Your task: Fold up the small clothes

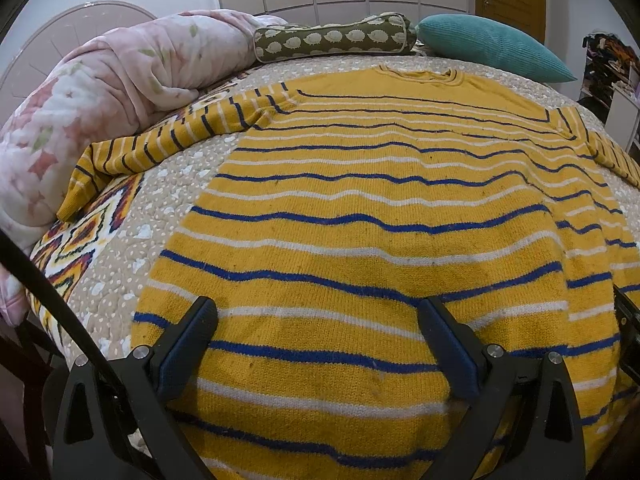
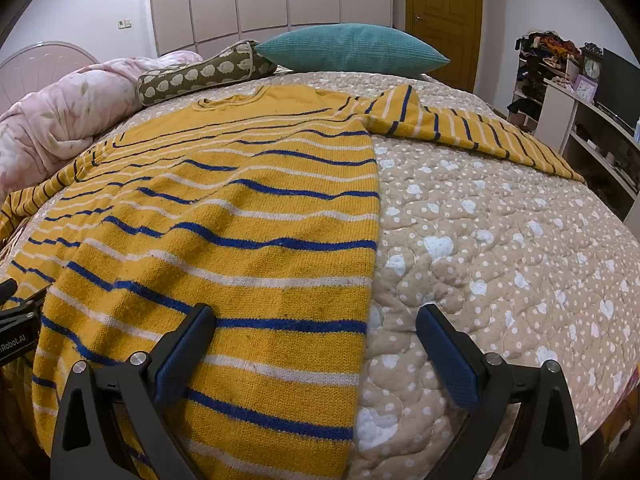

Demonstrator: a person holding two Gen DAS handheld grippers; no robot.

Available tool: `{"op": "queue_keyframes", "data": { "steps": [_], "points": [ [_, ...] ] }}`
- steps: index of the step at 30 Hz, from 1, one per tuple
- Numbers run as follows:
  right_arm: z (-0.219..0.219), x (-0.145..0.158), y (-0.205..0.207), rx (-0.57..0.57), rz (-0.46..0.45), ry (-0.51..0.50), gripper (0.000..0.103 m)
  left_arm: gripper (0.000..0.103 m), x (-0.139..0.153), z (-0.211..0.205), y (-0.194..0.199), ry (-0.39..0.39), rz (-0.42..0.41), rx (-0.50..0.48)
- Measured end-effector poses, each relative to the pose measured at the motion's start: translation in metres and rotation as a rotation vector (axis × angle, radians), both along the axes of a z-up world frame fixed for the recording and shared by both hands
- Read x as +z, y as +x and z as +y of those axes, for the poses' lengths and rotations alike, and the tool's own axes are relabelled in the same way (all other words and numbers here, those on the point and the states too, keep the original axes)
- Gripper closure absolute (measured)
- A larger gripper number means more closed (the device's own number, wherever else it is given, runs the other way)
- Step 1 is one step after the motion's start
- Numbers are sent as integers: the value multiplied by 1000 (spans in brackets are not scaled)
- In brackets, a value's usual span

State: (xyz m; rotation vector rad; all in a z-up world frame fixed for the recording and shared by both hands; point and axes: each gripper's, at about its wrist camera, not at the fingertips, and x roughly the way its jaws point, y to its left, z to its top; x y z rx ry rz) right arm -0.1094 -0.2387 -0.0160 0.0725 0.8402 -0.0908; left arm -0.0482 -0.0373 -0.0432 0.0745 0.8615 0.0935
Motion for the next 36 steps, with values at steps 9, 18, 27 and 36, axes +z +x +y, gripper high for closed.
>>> {"op": "queue_keyframes", "data": {
  "steps": [9, 18, 27, 36],
  "points": [
    [0, 1, -1, -1, -6, -2, 1, 2, -1, -2, -1, -1, -2, 6],
    [0, 1, 0, -1, -10, -3, 1, 2, -1, -4, -2, 5, -5, 15],
    [0, 2, -1, 4, -17, -1, 1, 1, 4, -8, -8, 45, -18, -13],
    [-69, 41, 24, -37, 9, 106, 5, 11, 66, -2, -36, -83, -149, -105]
  ]
}}
